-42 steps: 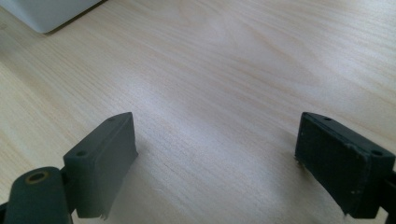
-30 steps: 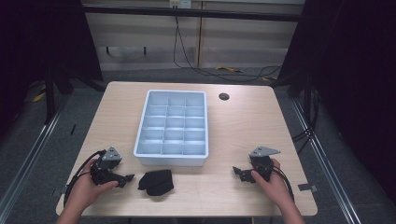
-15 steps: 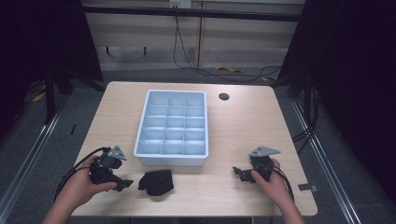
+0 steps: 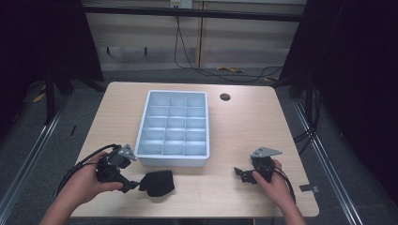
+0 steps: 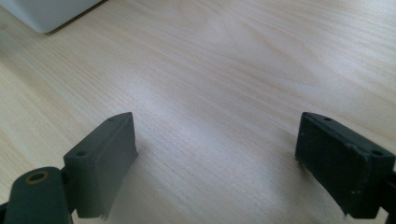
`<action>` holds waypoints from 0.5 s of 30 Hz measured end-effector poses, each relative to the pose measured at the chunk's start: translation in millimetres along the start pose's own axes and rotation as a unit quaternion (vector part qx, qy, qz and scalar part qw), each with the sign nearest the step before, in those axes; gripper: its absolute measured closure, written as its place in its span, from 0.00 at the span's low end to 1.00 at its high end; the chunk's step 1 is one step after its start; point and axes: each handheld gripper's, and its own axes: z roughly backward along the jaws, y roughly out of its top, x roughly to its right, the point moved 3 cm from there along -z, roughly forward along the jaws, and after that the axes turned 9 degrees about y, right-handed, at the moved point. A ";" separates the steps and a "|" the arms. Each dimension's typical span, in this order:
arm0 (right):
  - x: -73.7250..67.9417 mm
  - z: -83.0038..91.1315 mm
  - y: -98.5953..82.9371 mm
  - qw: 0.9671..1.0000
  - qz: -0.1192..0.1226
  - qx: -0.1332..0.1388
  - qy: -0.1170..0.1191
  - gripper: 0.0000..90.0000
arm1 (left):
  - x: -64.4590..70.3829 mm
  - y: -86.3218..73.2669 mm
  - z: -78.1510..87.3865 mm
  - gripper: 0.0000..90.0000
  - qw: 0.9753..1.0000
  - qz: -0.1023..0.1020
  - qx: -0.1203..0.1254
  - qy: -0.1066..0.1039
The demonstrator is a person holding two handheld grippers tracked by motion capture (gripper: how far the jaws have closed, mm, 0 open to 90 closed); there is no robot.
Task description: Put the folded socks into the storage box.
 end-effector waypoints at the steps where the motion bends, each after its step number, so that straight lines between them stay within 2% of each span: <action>1: -0.1 0.0 0.0 1.000 0.000 0.000 0.001 0.13 | 3.7 4.7 -2.5 0.26 1.000 -0.006 -0.009 -0.006; 7: -0.1 0.0 0.0 1.000 0.000 0.000 0.000 0.13 | 13.1 17.4 -8.5 0.27 0.999 -0.025 -0.024 -0.016; 15: -0.1 0.1 -0.1 1.000 0.000 0.000 0.000 0.13 | 23.0 28.6 -15.6 0.29 0.998 -0.044 -0.029 -0.027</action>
